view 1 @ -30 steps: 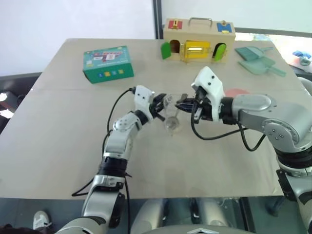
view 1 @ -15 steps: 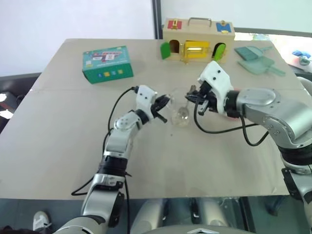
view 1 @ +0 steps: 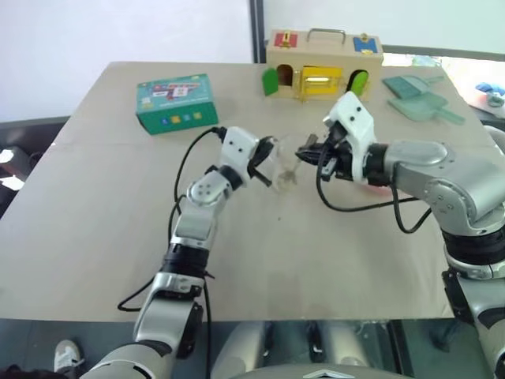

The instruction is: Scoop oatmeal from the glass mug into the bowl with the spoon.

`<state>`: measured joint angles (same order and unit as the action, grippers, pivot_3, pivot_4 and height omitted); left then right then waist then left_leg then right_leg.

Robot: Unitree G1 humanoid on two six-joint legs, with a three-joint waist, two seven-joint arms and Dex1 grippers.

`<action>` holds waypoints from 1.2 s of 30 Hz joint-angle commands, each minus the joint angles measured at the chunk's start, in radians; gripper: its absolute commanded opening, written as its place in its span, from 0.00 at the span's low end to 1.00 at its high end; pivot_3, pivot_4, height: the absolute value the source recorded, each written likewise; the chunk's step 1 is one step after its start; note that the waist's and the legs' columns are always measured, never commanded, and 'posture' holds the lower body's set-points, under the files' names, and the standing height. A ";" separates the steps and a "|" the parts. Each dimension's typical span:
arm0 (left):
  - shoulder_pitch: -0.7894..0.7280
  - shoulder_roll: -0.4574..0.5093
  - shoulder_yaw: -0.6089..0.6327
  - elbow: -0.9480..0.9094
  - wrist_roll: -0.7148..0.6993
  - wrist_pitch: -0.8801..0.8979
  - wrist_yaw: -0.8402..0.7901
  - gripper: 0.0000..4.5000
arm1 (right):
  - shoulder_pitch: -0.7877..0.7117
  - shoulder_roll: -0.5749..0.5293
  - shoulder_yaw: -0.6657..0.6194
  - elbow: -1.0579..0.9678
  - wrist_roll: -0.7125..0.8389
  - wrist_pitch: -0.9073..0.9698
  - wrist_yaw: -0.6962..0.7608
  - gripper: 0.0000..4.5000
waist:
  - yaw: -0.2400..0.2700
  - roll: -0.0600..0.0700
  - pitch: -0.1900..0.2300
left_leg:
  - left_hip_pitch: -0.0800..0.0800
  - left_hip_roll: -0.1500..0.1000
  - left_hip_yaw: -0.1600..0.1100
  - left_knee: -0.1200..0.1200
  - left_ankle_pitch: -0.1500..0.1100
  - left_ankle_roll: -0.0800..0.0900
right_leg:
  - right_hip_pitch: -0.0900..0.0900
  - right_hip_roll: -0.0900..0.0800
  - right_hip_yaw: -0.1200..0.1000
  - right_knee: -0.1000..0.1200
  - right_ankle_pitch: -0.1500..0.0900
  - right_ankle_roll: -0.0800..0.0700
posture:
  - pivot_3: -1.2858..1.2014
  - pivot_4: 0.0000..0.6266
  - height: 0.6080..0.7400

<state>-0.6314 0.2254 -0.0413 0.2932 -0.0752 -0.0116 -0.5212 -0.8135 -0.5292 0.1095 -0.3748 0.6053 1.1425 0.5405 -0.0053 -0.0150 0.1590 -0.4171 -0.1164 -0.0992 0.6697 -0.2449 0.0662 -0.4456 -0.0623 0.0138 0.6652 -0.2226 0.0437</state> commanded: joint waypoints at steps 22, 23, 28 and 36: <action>-0.418 -0.108 -0.008 0.548 0.085 -0.383 0.051 0.01 | -0.137 0.261 -0.726 0.107 0.173 0.472 -0.340 0.00 | -0.003 0.000 0.000 | 0.000 -0.001 0.000 0.000 0.000 0.000 | -0.001 -0.001 0.000 0.002 0.000 0.000 | 0.52 0.24 1.00; -0.450 -0.125 -0.010 0.582 0.091 -0.398 0.055 0.01 | -0.142 0.265 -0.756 0.112 0.176 0.472 -0.359 0.00 | -0.004 0.000 0.000 | 0.000 -0.001 0.000 0.000 0.000 0.000 | -0.001 -0.001 0.001 0.003 0.000 0.000 | 0.52 0.24 1.00; -0.559 -0.176 -0.012 0.726 0.120 -0.452 0.079 0.01 | -0.176 0.249 -0.873 0.148 0.144 0.472 -0.446 0.00 | -0.008 0.000 0.000 | 0.000 -0.001 0.002 0.000 0.000 0.000 | -0.003 -0.001 0.002 0.005 0.000 0.000 | 0.52 0.24 1.00; -0.669 -0.225 -0.016 0.872 0.147 -0.488 0.090 0.01 | -0.187 0.184 -0.959 0.148 0.140 0.472 -0.514 0.00 | -0.008 0.001 0.000 | 0.000 -0.001 0.003 0.000 0.000 0.000 | -0.003 -0.002 0.003 0.007 0.000 0.000 | 0.52 0.24 1.00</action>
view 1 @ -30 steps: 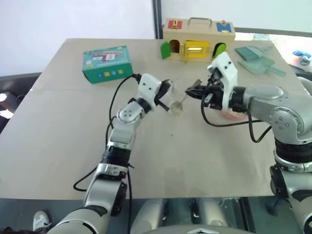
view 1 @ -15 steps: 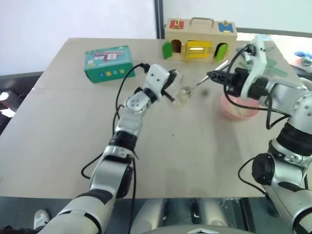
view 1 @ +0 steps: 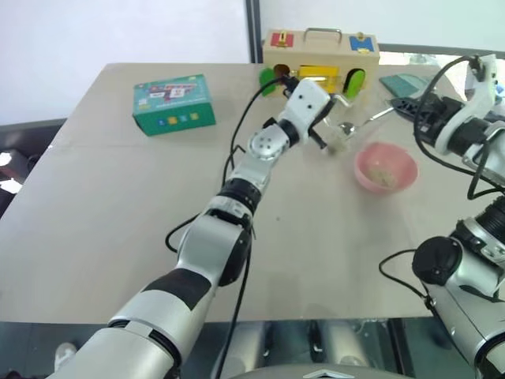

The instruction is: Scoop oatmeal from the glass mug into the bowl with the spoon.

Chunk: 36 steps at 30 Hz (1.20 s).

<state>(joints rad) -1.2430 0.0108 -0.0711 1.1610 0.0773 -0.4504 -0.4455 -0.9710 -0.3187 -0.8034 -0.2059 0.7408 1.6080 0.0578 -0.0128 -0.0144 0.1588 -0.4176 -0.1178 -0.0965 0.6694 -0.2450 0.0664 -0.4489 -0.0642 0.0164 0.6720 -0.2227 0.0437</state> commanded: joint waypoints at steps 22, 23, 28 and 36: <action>-0.099 -0.003 0.000 0.060 0.038 -0.042 0.015 0.01 | -0.065 0.033 -0.387 -0.031 0.326 0.006 -0.425 0.00 | 0.001 0.002 0.000 | 0.000 0.000 0.003 0.000 0.000 0.000 | -0.002 0.000 0.003 0.004 0.000 0.000 | 0.52 0.24 1.00; -0.099 0.000 -0.002 0.059 0.042 -0.041 0.015 0.01 | -0.060 0.024 -0.392 -0.028 0.338 0.006 -0.433 0.00 | 0.001 0.002 0.000 | 0.000 0.000 0.003 0.000 0.000 0.000 | -0.002 0.000 0.003 0.004 0.000 0.000 | 0.52 0.24 1.00; -0.097 0.015 -0.002 0.058 0.051 -0.039 0.012 0.01 | -0.036 -0.018 -0.413 -0.012 0.387 0.006 -0.465 0.00 | 0.002 0.002 0.000 | 0.000 0.000 0.003 0.000 0.000 0.000 | -0.002 0.000 0.004 0.004 0.000 0.000 | 0.52 0.24 1.00; -0.092 0.039 -0.003 0.060 0.063 -0.029 0.023 0.01 | 0.004 -0.068 -0.422 0.005 0.432 -0.007 -0.488 0.00 | 0.002 0.002 0.000 | 0.001 0.000 0.005 0.000 0.000 0.001 | -0.002 0.000 0.005 0.005 0.000 0.000 | 0.52 0.24 1.00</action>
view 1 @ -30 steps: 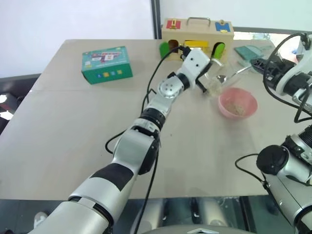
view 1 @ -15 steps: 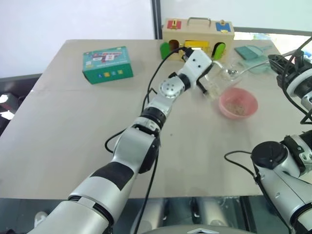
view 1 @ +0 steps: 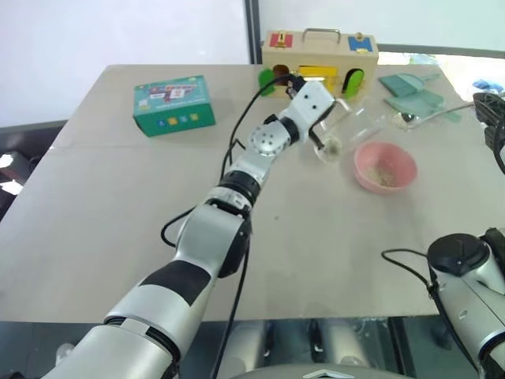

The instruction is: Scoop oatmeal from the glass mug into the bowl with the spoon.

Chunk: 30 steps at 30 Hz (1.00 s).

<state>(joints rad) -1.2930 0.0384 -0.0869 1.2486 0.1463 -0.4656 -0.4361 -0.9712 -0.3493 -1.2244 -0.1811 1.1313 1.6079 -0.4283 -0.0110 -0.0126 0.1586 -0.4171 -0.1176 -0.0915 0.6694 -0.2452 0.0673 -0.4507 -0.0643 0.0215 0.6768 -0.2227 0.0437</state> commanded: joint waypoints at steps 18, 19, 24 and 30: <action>0.043 0.119 0.086 -0.073 -0.064 0.011 0.014 0.01 | 0.504 -0.457 0.985 -0.297 -0.555 -0.715 0.583 0.00 | -0.001 0.000 0.000 | 0.001 0.000 0.002 0.001 0.000 0.000 | 0.000 0.001 0.000 0.000 0.000 0.001 | 0.52 0.24 1.00; 0.054 0.122 0.088 -0.080 -0.067 0.013 0.010 0.01 | 0.502 -0.447 0.969 -0.295 -0.552 -0.724 0.588 0.00 | -0.001 0.000 0.000 | 0.001 0.000 0.002 0.001 0.000 0.000 | 0.000 0.001 0.000 0.000 0.000 0.001 | 0.52 0.24 1.00; 0.107 0.128 0.086 -0.118 -0.071 0.012 0.000 0.01 | 0.409 -0.288 0.765 -0.256 -0.352 -0.650 0.521 0.00 | 0.000 -0.001 0.001 | 0.001 0.000 0.001 0.002 0.000 0.000 | 0.001 0.001 0.001 0.000 0.000 0.001 | 0.52 0.24 1.00; 0.188 0.110 0.078 -0.205 -0.087 0.027 -0.039 0.01 | 0.246 -0.130 0.639 -0.244 -0.055 -0.581 0.319 0.00 | 0.001 -0.001 0.001 | 0.001 0.000 0.001 0.002 0.000 0.000 | 0.000 0.001 0.001 0.000 0.000 0.000 | 0.52 0.24 1.00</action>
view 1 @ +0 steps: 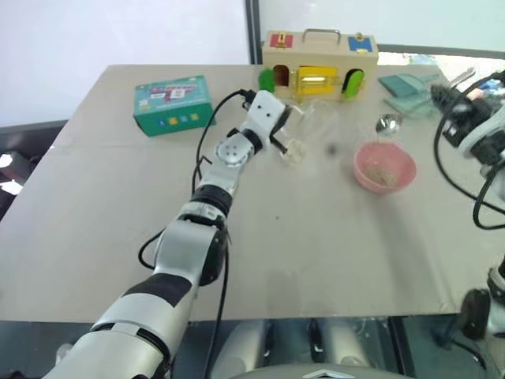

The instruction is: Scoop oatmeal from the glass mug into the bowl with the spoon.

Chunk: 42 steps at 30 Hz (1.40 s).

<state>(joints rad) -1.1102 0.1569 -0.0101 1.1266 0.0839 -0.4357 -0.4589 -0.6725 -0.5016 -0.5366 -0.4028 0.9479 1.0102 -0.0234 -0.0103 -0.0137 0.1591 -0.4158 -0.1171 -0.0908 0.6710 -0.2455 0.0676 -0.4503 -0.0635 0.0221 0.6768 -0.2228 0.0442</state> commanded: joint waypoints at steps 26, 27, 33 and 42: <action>0.377 -0.020 0.156 -0.501 -0.330 0.146 -0.108 0.00 | 0.326 -0.030 0.374 -0.247 -0.088 -0.312 0.353 0.86 | -0.001 0.000 -0.001 | 0.001 0.000 -0.002 0.001 0.000 0.000 | 0.001 0.001 -0.002 -0.001 0.000 0.000 | 0.52 0.24 1.00; 0.401 -0.006 0.164 -0.518 -0.343 0.155 -0.123 0.00 | 0.392 -0.036 0.359 -0.276 -0.091 -0.345 0.396 0.86 | -0.004 0.000 -0.001 | 0.001 0.000 -0.002 0.001 0.000 0.000 | 0.002 0.001 -0.002 -0.002 0.000 0.000 | 0.52 0.24 1.00; 0.508 0.063 0.217 -0.557 -0.351 0.107 -0.102 0.00 | 0.754 -0.123 0.392 -0.362 -0.344 -0.532 0.498 0.86 | 0.003 -0.001 -0.002 | 0.002 0.000 -0.002 0.002 0.000 0.000 | 0.004 0.001 -0.003 -0.002 0.000 0.000 | 0.52 0.24 1.00; 0.568 0.094 0.208 -0.501 -0.300 0.049 -0.063 0.00 | 0.801 -0.046 0.410 -0.367 -0.419 -0.588 0.471 0.86 | 0.013 -0.001 -0.002 | 0.021 0.001 -0.002 0.000 -0.003 0.003 | 0.022 0.002 -0.003 -0.005 0.000 0.001 | 0.52 0.24 1.00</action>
<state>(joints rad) -0.5456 0.2406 0.2006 0.6412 -0.2175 -0.3859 -0.5260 0.1403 -0.5475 -0.1230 -0.7381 0.5360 0.4488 0.4502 0.0023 -0.0151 0.1571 -0.3948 -0.1157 -0.0924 0.6709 -0.2482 0.0711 -0.4281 -0.0617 0.0192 0.6720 -0.2228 0.0449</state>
